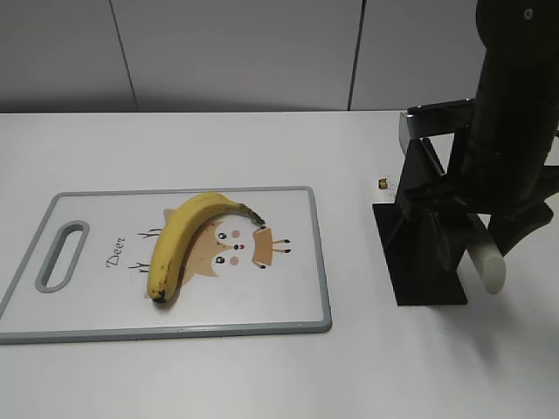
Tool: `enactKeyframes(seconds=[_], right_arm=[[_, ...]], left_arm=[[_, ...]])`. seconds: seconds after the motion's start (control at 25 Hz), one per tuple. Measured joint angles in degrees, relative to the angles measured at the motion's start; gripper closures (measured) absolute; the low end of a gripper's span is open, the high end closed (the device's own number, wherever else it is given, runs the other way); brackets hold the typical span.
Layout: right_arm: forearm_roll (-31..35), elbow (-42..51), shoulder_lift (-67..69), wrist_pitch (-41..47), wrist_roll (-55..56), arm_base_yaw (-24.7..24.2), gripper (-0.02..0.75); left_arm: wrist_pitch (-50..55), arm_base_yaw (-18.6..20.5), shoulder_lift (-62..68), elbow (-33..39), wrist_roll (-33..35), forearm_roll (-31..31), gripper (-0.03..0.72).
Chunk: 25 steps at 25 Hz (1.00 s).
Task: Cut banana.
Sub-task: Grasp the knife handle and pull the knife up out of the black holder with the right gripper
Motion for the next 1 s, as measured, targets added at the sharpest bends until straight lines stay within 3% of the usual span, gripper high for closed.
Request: enactKeyframes(seconds=[1.0], right_arm=[[0.12, 0.0, 1.11, 0.06, -0.02, 0.0, 0.384]], left_arm=[[0.0, 0.0, 0.0, 0.0, 0.0, 0.0, 0.1]])
